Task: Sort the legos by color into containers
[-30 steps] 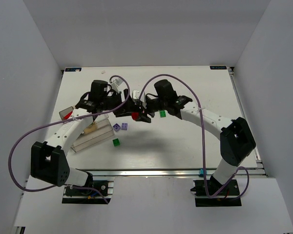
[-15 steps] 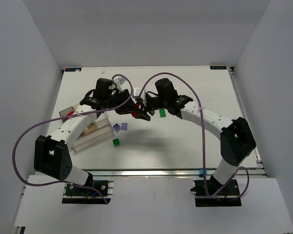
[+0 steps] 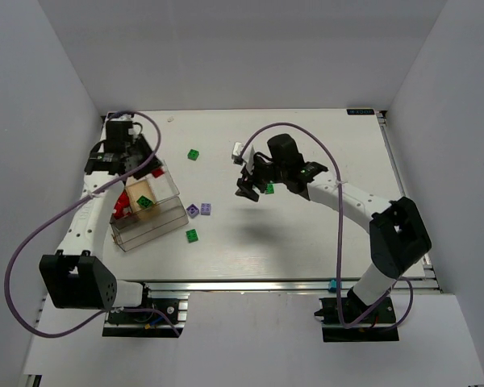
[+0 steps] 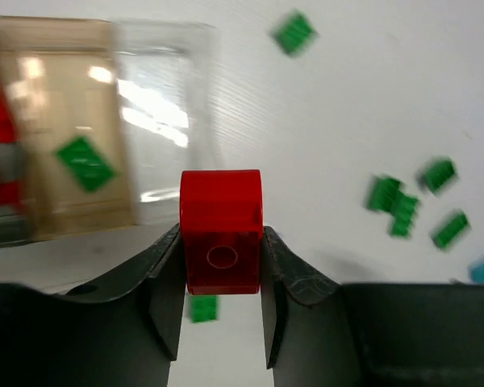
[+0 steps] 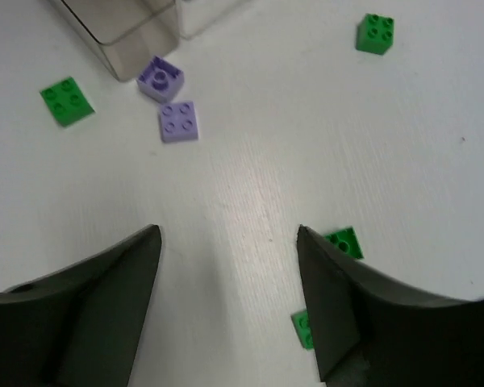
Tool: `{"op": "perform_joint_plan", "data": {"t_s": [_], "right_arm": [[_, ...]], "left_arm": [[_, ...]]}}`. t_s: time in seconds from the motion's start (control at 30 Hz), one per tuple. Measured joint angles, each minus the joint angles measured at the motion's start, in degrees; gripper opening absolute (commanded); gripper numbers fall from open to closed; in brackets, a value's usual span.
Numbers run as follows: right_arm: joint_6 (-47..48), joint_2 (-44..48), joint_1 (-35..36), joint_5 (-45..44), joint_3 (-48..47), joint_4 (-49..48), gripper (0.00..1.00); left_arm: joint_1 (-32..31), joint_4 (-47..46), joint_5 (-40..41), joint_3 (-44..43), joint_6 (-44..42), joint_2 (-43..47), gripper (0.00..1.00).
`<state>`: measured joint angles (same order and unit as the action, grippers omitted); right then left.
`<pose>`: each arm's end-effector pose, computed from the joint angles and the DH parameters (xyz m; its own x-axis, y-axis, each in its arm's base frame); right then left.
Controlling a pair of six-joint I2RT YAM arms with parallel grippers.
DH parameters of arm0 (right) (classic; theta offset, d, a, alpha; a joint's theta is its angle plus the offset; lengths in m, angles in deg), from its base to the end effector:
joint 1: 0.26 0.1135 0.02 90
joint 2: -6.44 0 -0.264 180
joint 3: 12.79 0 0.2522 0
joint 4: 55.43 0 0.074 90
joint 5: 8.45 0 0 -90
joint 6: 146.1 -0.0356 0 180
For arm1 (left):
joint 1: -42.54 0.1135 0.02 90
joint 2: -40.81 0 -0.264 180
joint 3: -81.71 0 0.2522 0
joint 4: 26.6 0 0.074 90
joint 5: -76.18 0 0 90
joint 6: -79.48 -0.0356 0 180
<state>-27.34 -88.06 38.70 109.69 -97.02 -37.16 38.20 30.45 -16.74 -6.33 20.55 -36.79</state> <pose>0.2861 0.2529 0.2814 0.0961 -0.4679 -0.8785 -0.9472 0.2282 -0.2251 0.2856 -0.0235 0.3374 -0.6777 -0.4655 -0.5693 -0.2793 0.8791 -0.3862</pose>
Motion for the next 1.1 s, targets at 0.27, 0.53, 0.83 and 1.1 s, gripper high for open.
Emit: {"op": "perform_joint_plan", "data": {"t_s": [0.27,0.53,0.83,1.1], "right_arm": [[-3.7,1.9,-4.8,-5.6,3.2,0.3,0.0],[-4.9,2.1,-10.1,-5.9,3.7,0.7,0.15],[-4.2,2.1,-13.1,-4.0,3.7,2.9,0.59],[-3.7,2.1,-14.4,-2.1,3.7,4.8,0.67]], "left_arm": [[11.3,5.7,14.6,1.6,-4.5,1.2,0.0],[16.6,5.4,22.7,8.8,-7.1,-0.3,0.0],[18.9,0.8,24.1,10.8,-8.7,-5.8,0.53],[19.5,-0.4,23.2,9.7,-10.1,-9.3,0.74]]}}
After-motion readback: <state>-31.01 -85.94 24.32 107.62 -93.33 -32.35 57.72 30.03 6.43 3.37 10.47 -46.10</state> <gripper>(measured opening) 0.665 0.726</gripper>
